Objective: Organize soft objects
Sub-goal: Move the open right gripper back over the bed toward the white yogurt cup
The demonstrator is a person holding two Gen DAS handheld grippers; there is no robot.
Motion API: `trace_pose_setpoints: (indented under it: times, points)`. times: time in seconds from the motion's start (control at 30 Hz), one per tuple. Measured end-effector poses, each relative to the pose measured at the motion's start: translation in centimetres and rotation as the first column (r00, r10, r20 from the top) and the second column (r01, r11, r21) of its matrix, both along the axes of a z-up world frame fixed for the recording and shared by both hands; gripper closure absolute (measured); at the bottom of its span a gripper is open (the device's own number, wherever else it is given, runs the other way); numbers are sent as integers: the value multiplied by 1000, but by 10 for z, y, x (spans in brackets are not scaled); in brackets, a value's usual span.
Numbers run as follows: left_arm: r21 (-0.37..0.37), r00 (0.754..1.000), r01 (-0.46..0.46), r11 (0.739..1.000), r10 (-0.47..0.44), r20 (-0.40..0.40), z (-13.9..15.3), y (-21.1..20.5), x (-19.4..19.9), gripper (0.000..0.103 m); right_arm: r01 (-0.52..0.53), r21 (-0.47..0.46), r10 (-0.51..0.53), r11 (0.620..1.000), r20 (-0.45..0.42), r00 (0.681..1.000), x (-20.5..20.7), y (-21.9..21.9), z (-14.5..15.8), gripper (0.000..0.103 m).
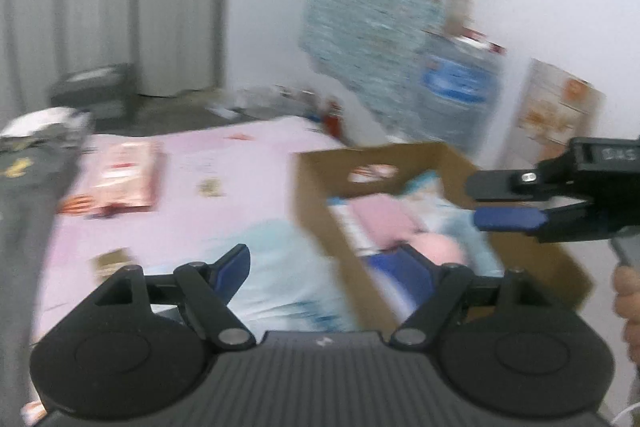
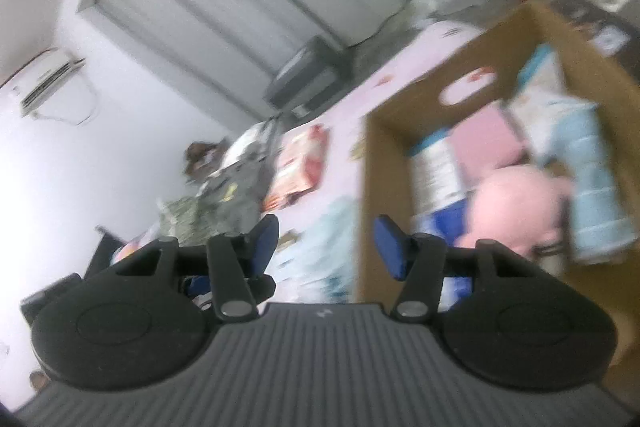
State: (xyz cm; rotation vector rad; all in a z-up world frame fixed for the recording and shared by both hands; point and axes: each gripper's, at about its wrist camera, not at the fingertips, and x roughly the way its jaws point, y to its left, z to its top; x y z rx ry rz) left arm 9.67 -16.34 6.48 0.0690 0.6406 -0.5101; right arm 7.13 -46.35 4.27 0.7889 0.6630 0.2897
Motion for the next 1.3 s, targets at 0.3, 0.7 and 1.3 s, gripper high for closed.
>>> trace_pose_setpoints:
  times: [0.3, 0.7, 1.3]
  points:
    - [57, 969, -248, 967, 248, 2, -17, 107, -10, 22, -190, 59, 190, 980, -2, 982, 40, 102, -10, 46]
    - [134, 903, -411, 902, 423, -79, -71, 194, -38, 22, -335, 201, 362, 920, -116, 925, 77, 211, -63, 46]
    - [195, 935, -301, 934, 329, -133, -113, 173, -28, 22, -309, 210, 346, 928, -174, 922, 101, 225, -84, 45]
